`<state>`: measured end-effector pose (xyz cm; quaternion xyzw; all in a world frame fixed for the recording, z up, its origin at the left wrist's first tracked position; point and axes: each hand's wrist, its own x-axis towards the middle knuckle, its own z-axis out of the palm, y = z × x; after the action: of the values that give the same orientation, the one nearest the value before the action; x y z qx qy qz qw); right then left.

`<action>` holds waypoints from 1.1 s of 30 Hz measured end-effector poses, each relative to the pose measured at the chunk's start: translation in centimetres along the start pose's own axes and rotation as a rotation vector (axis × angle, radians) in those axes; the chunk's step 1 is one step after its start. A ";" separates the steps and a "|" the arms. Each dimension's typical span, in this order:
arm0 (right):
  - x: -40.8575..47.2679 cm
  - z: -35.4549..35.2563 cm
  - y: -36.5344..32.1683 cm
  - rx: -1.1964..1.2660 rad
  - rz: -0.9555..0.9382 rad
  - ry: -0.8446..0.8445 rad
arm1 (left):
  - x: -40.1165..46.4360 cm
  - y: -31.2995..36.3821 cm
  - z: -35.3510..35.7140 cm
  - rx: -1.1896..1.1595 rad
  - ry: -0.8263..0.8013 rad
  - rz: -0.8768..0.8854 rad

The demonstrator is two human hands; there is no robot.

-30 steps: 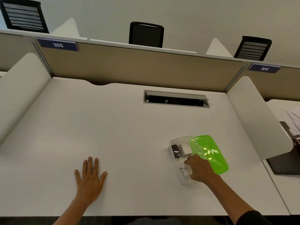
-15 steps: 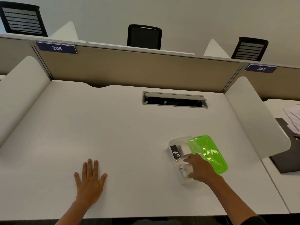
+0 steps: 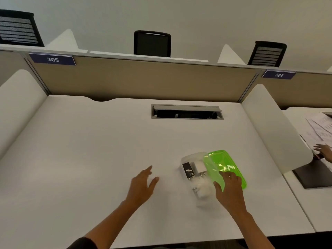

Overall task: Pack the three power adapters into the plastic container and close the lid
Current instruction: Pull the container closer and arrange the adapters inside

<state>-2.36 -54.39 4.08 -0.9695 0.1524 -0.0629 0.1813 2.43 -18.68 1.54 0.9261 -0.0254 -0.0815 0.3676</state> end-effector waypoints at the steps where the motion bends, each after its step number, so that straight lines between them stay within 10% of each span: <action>1: -0.1 0.1 0.3 0.028 0.043 -0.009 | 0.8 1.8 0.5 -0.093 -0.051 -0.032; 17: -1.5 0.1 1.6 0.504 0.488 -0.123 | 6.7 12.3 4.5 -0.235 -0.285 -0.165; 33: 4.3 1.0 -6.3 0.481 0.242 -0.181 | 1.3 4.2 0.6 -0.529 -0.076 -0.361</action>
<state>3.57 -49.86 5.75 -0.8751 0.2309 0.0119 0.4251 3.65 -22.29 3.79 0.7842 0.1477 -0.1837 0.5741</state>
